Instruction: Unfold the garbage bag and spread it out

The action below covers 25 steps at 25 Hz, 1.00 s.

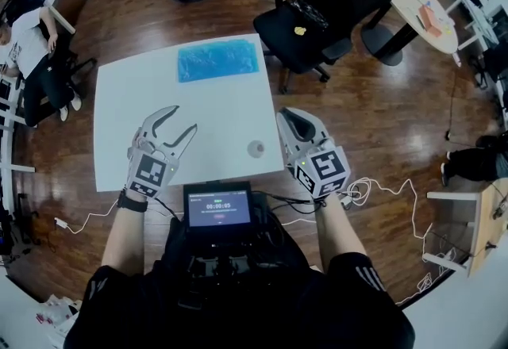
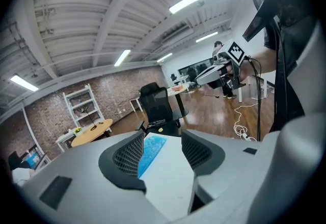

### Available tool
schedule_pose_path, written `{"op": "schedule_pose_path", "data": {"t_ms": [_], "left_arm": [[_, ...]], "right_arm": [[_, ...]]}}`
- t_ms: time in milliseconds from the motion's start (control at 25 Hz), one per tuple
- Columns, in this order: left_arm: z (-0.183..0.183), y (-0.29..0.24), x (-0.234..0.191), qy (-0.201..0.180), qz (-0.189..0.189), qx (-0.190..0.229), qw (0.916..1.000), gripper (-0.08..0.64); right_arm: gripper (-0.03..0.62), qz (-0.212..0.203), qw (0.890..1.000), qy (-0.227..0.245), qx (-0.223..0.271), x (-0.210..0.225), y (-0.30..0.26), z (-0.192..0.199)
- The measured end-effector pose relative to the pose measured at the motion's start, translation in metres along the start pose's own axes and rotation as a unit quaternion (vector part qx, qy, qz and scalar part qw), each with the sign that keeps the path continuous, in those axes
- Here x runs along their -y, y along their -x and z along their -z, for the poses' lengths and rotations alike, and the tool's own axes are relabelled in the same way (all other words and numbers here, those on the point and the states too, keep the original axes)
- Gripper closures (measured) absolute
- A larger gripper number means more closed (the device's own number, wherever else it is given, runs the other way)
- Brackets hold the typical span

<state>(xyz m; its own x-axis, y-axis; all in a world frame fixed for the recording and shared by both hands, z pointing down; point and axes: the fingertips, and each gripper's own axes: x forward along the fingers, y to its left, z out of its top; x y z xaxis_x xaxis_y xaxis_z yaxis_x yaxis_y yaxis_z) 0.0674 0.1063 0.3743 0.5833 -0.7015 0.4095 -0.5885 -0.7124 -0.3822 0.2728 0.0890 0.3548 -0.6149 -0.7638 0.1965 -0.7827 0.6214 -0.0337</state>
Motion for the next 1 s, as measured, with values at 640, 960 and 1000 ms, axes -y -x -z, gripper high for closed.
{"op": "schedule_pose_path", "data": {"t_ms": [640,960,1000], "left_arm": [[0.033,-0.099,-0.024,-0.032,0.051,-0.025,0.9979,0.328],[0.04,-0.143,-0.026,-0.05,0.081,-0.034,0.9948,0.328],[0.042,-0.149,-0.027,-0.053,0.086,-0.037,0.9942,0.328]], "right_arm": [[0.546,0.017,0.999,0.001,-0.043,0.029,-0.052,0.018],[0.546,0.011,0.998,-0.011,-0.065,0.03,-0.079,0.031],[0.546,0.01,0.998,-0.011,-0.067,0.03,-0.082,0.032]]}}
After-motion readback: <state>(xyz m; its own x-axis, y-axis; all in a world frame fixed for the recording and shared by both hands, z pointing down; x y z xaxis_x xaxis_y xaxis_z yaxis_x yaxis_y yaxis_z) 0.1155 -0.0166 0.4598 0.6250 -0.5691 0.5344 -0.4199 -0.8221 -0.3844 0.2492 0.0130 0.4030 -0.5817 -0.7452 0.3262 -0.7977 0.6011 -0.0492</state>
